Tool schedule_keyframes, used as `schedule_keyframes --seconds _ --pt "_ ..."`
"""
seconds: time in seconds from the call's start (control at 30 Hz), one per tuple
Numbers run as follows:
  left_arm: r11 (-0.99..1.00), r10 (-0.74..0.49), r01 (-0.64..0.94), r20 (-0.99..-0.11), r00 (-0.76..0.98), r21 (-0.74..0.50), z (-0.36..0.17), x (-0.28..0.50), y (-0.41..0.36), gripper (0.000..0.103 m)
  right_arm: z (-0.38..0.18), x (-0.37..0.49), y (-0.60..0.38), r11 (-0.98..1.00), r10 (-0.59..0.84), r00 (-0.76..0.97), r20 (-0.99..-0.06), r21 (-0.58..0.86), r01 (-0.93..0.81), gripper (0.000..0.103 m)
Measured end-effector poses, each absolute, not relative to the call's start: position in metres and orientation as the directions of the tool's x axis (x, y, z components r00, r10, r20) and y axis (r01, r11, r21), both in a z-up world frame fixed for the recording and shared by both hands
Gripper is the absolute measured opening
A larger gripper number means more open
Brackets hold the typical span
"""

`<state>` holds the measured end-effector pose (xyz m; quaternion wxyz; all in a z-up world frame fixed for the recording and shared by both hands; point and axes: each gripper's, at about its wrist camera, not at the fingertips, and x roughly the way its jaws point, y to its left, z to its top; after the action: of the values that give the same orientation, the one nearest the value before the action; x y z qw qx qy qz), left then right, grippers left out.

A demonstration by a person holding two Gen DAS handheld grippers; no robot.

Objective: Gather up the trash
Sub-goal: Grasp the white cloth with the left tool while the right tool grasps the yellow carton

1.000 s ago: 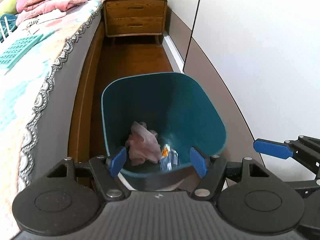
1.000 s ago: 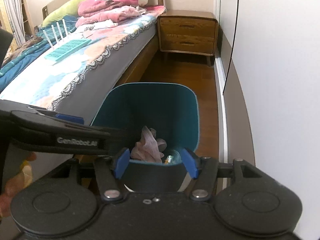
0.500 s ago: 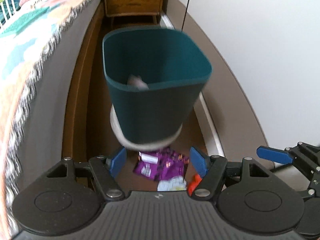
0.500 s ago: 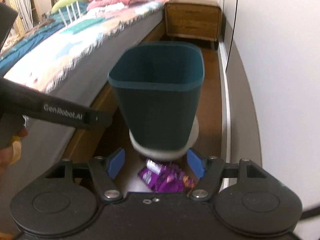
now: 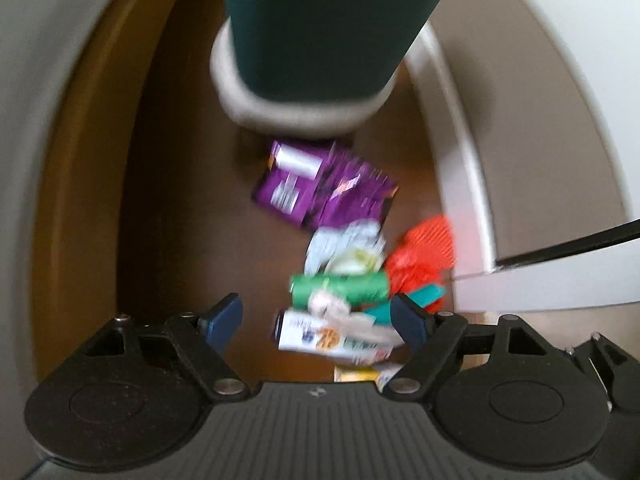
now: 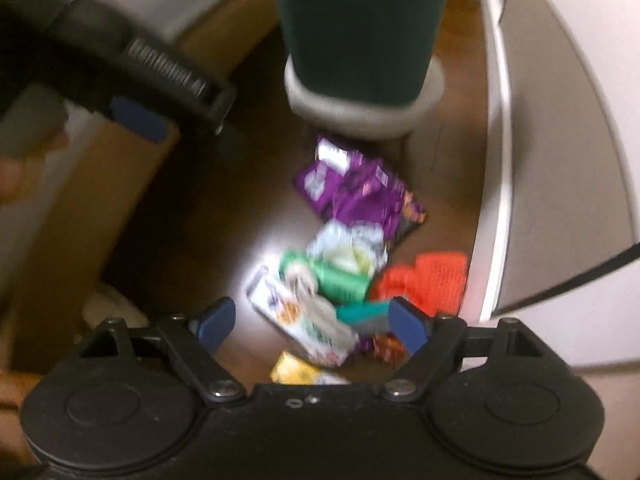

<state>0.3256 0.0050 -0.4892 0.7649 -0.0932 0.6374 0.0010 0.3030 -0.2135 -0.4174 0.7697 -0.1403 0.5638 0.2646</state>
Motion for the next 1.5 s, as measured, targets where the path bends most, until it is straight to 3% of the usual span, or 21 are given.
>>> schedule_keyframes --seconds 0.17,0.43,0.7,1.07,1.3,1.33,1.37,1.43,1.5 --pt "0.969 -0.125 -0.203 -0.987 0.097 -0.142 -0.554 0.314 0.004 0.081 -0.469 0.291 -0.214 0.807 0.223 0.168 -0.96 0.085 -0.584 0.084" --pt "0.986 -0.135 -0.087 -0.987 0.085 -0.142 -0.619 0.319 -0.028 0.081 -0.539 0.274 -0.217 0.765 0.219 0.104 -0.97 0.105 -0.635 0.084" --pt "0.987 -0.109 -0.108 -0.991 0.08 -0.117 -0.683 0.339 -0.031 0.081 -0.613 0.263 -0.212 0.689 0.172 0.041 -0.984 0.091 -0.719 0.084" --pt "0.979 -0.145 -0.141 -0.989 0.017 -0.146 -0.738 0.358 -0.041 0.079 -0.655 0.234 -0.198 0.503 0.123 0.118 -0.985 -0.04 -0.863 0.082" --pt "0.984 -0.132 -0.118 -0.991 0.008 -0.132 -0.742 0.357 -0.045 0.068 -0.666 0.224 -0.191 0.438 0.07 0.135 -0.988 -0.091 -0.894 0.079" --pt "0.984 -0.13 -0.119 -0.991 0.007 -0.13 -0.742 0.357 -0.046 0.062 -0.667 0.223 -0.191 0.436 0.061 0.132 -0.989 -0.092 -0.895 0.075" --pt "0.984 -0.134 -0.12 -0.991 0.004 -0.134 -0.742 0.357 -0.045 0.052 -0.667 0.223 -0.191 0.44 0.049 0.142 -0.989 -0.107 -0.892 0.06" --pt "0.983 -0.136 -0.121 -0.991 -0.004 -0.135 -0.742 0.356 -0.044 0.036 -0.667 0.225 -0.19 0.461 0.034 0.132 -0.991 -0.102 -0.882 0.055" --pt "0.984 -0.129 -0.122 -0.992 -0.001 -0.128 -0.741 0.355 -0.044 0.033 -0.665 0.226 -0.193 0.484 0.032 0.137 -0.99 -0.104 -0.869 0.051"
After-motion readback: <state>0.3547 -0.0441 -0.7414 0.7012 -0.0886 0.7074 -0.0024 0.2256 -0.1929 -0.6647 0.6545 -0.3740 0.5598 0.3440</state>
